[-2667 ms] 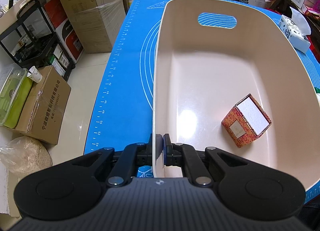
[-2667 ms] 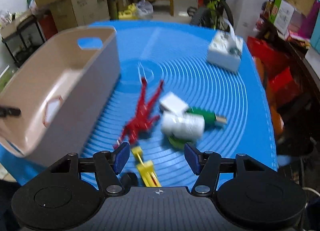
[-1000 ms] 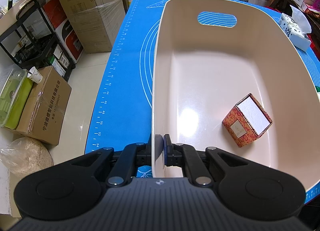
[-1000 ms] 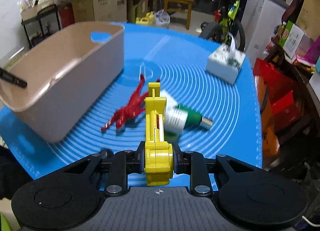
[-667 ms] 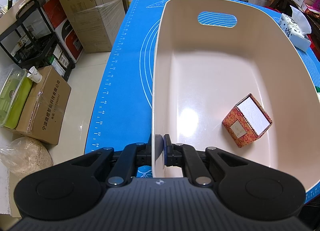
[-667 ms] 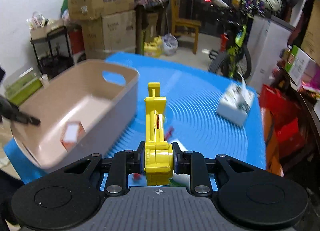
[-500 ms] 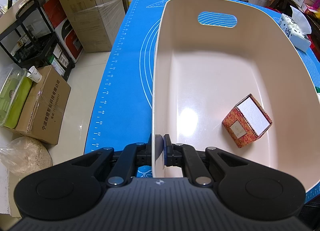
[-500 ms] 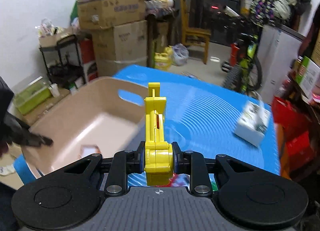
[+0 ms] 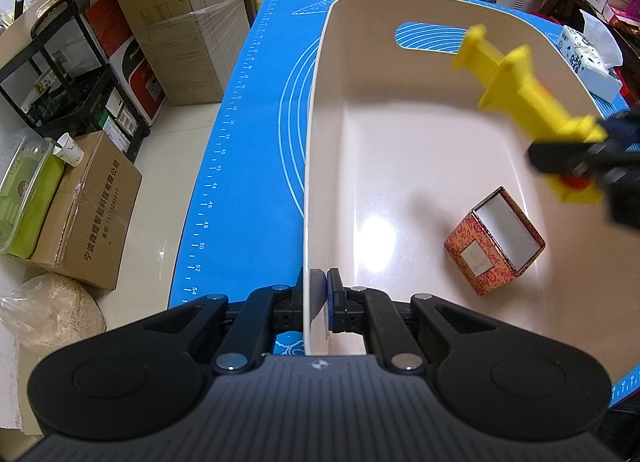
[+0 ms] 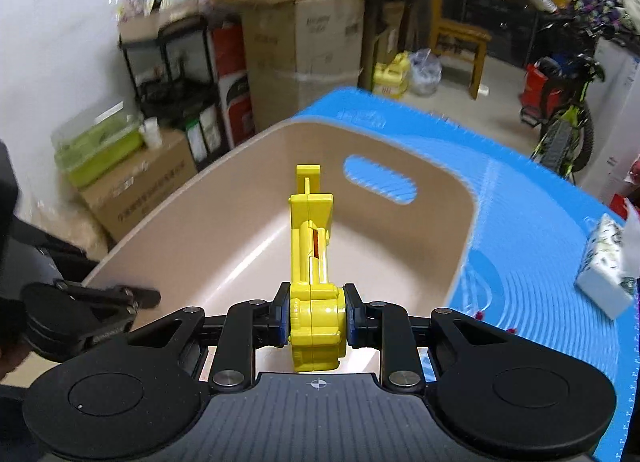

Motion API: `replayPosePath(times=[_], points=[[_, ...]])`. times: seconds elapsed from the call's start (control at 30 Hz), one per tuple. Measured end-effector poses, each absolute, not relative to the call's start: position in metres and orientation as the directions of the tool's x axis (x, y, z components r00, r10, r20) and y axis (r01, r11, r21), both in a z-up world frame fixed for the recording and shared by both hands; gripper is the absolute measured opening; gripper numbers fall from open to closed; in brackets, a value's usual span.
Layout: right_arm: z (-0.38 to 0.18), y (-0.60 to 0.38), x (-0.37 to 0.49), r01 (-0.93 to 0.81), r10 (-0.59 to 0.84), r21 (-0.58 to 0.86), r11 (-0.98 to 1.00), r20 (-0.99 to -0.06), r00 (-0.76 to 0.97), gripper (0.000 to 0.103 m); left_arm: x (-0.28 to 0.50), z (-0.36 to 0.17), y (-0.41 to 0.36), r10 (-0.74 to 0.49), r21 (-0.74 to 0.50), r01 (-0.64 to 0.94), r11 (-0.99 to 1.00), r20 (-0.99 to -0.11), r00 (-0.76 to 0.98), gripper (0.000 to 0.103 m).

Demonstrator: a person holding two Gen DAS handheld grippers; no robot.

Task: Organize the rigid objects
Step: 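Lift the yellow toy tool into the basket with the right tool and release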

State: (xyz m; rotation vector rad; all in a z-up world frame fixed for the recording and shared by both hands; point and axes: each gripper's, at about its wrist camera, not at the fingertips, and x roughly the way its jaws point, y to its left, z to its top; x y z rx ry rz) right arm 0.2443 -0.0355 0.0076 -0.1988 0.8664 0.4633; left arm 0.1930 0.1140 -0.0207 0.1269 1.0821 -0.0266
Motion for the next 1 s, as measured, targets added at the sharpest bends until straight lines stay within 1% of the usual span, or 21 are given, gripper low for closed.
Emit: replayPosePath(times=[0.23,0.37,0.4,0.43,0.5,0.53,0.57,0.63,0.8,1.0], points=[[-0.022,-0.021,0.25,-0.47,0.247,-0.011,0.883,-0.839,0.484,0.035,0.193,-0.021,0.114,0.041,0.091,0.086,0.992,-0.882,0.47,0.009],[-0.024,-0.019,0.249,-0.467,0.237,-0.016,0.884,-0.846,0.477,0.035,0.193,-0.021,0.114,0.041,0.092,0.086,0.992,-0.882,0.47,0.009],[-0.023,-0.019,0.25,-0.465,0.232,-0.019,0.885,-0.848,0.477,0.037,0.193,-0.021,0.114,0.041,0.092,0.086,0.992,-0.882,0.47,0.009],[-0.023,-0.019,0.25,-0.463,0.229,-0.022,0.886,-0.848,0.478,0.043,0.193,-0.021,0.114,0.041,0.092,0.086,0.992,-0.882,0.47,0.009],[-0.021,-0.02,0.249,-0.465,0.241,-0.015,0.885,-0.84,0.486,0.047,0.193,-0.021,0.114,0.041,0.092,0.087,0.992,-0.882,0.47,0.009],[-0.02,-0.02,0.249,-0.469,0.25,-0.009,0.883,-0.836,0.488,0.052,0.193,-0.021,0.114,0.041,0.093,0.087,0.992,-0.882,0.469,0.009],[-0.018,-0.021,0.249,-0.471,0.255,-0.008,0.882,-0.832,0.493,0.059,0.193,-0.021,0.114,0.041,0.092,0.087,0.992,-0.882,0.469,0.009],[-0.014,-0.023,0.247,-0.467,0.254,-0.017,0.884,-0.821,0.511,0.067,0.193,-0.021,0.114,0.041,0.092,0.086,0.992,-0.882,0.469,0.009],[0.009,-0.04,0.24,-0.452,0.29,0.007,0.892,-0.777,0.56,0.068,0.194,-0.021,0.114,0.041,0.093,0.087,0.992,-0.882,0.469,0.009],[0.035,-0.084,0.231,-0.38,0.296,0.053,0.923,-0.73,0.616,0.07,0.193,-0.02,0.114,0.04,0.092,0.089,0.992,-0.882,0.469,0.009]])
